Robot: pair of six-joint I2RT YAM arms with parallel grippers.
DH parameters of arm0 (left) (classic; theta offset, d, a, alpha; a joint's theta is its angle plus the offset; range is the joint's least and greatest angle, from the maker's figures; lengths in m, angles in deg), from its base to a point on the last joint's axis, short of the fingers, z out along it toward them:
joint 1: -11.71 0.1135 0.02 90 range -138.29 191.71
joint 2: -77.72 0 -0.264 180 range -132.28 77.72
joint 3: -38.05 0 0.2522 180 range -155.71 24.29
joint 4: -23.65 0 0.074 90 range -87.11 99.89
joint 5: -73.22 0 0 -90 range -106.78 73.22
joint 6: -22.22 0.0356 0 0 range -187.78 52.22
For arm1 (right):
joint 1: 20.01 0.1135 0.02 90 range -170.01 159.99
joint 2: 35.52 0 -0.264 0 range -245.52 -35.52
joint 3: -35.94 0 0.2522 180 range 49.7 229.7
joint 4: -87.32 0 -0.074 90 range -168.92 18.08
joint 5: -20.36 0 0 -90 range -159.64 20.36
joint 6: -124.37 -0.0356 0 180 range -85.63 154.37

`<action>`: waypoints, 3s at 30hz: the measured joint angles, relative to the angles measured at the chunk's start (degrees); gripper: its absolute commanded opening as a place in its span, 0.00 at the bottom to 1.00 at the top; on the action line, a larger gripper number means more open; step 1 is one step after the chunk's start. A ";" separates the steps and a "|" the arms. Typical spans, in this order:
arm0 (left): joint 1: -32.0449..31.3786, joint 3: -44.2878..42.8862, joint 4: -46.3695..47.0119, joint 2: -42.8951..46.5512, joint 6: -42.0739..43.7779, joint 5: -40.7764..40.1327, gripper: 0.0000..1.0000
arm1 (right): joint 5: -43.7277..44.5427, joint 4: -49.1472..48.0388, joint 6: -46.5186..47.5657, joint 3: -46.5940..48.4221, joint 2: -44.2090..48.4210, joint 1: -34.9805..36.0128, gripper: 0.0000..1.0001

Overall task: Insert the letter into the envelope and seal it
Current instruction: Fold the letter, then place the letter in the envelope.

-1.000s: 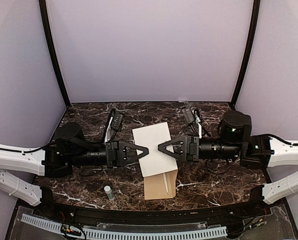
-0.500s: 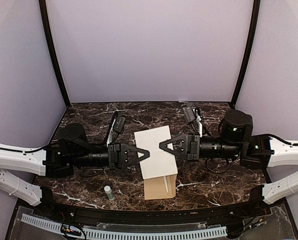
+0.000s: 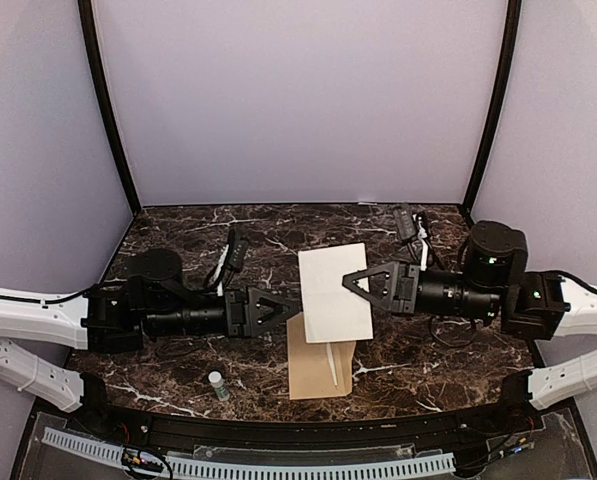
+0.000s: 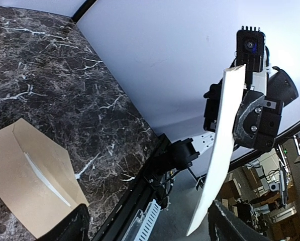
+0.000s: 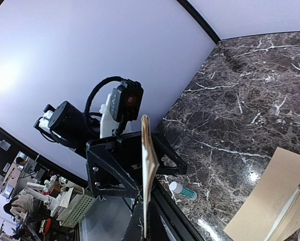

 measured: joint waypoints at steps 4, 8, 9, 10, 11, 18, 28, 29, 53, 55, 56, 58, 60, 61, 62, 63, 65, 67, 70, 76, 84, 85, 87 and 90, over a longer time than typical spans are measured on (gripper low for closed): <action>0.07 -0.72 -4.63 -0.50 -0.11 -3.32 0.79 | 3.45 5.03 -0.90 -0.02 0.26 0.00 0.00; 0.07 -2.34 -7.82 -4.07 0.02 -4.31 0.76 | 5.90 10.47 -1.88 -0.02 -1.55 -0.02 0.00; 0.07 -2.75 -8.39 -5.42 0.07 -4.33 0.74 | 6.16 11.37 -1.92 -0.02 -2.05 -0.02 0.00; 0.11 -3.08 -8.83 -6.69 0.07 -4.31 0.72 | 6.47 12.41 -1.92 -0.02 -2.60 -0.02 0.00; 0.24 -3.32 -9.14 -7.69 -0.02 -4.31 0.71 | 6.73 13.05 -1.92 -0.02 -3.08 -0.04 0.00; 3.63 -2.19 -8.83 -11.78 -2.99 -1.88 0.64 | 7.61 15.19 -2.25 -0.22 -4.76 -1.75 0.00; 6.19 1.18 -7.15 -17.75 -5.64 0.74 0.60 | 7.10 14.86 -2.97 -3.48 -8.72 -6.29 0.00; 6.19 1.18 -7.17 -18.60 -5.64 0.87 0.59 | 7.04 14.84 -2.95 -3.63 -9.40 -6.73 0.00; 7.15 -1.55 -7.23 -30.88 -4.33 5.75 0.49 | 4.33 3.10 -3.17 -11.45 -16.90 -11.87 0.00; 7.15 -1.90 -7.23 -31.08 -4.33 5.92 0.47 | 4.24 2.73 -3.19 -11.50 -17.07 -12.07 0.00; 7.15 -2.01 -7.23 -31.15 -4.33 6.01 0.47 | 4.17 2.34 -3.19 -11.52 -17.20 -12.17 0.00; 7.15 -2.19 -7.23 -31.28 -4.33 6.27 0.46 | 4.07 1.22 -3.23 -11.85 -17.51 -12.35 0.00; 7.15 -2.25 -7.23 -31.30 -4.33 6.58 0.46 | 3.93 0.59 -3.30 -12.26 -17.70 -12.55 0.00; 7.15 -2.25 -7.23 -31.30 -4.33 6.69 0.45 | 3.91 0.17 -3.39 -12.48 -17.79 -12.59 0.00; 7.15 -2.25 -7.23 -31.30 -4.33 6.78 0.45 | 3.89 -0.24 -3.41 -12.79 -17.81 -12.59 0.00; 7.15 -2.25 -7.23 -31.30 -4.33 6.86 0.45 | 3.89 -0.31 -3.43 -12.94 -17.81 -12.61 0.00; 7.15 -2.25 -7.23 -31.30 -4.33 6.95 0.44 | 3.80 -0.66 -3.45 -13.27 -17.86 -12.72 0.00; 7.15 -2.25 -7.23 -31.30 -4.33 7.06 0.43 | 3.61 -1.01 -3.54 -13.38 -17.99 -12.87 0.00; 7.15 -2.25 -7.23 -31.30 -4.33 7.15 0.43 | 2.75 -2.16 -3.87 -13.73 -18.36 -12.96 0.00; 7.15 -2.25 -7.21 -31.30 -4.33 7.21 0.42 | 1.70 -3.21 -4.48 -14.29 -19.63 -12.98 0.00; 7.15 -2.25 -7.17 -31.30 -4.35 7.58 0.41 | 1.60 -3.19 -4.66 -14.32 -20.98 -12.98 0.00; 7.15 -2.23 -7.15 -31.30 -4.35 7.67 0.41 | 1.60 -3.17 -4.66 -14.32 -21.11 -12.98 0.00; 7.15 -2.21 -7.13 -31.30 -4.35 7.87 0.41 | 1.62 -3.10 -4.66 -14.32 -21.42 -12.98 0.00; 7.15 -1.88 -6.62 -31.30 -4.42 8.22 0.40 | 1.64 -2.97 -4.63 -14.32 -21.86 -12.98 0.00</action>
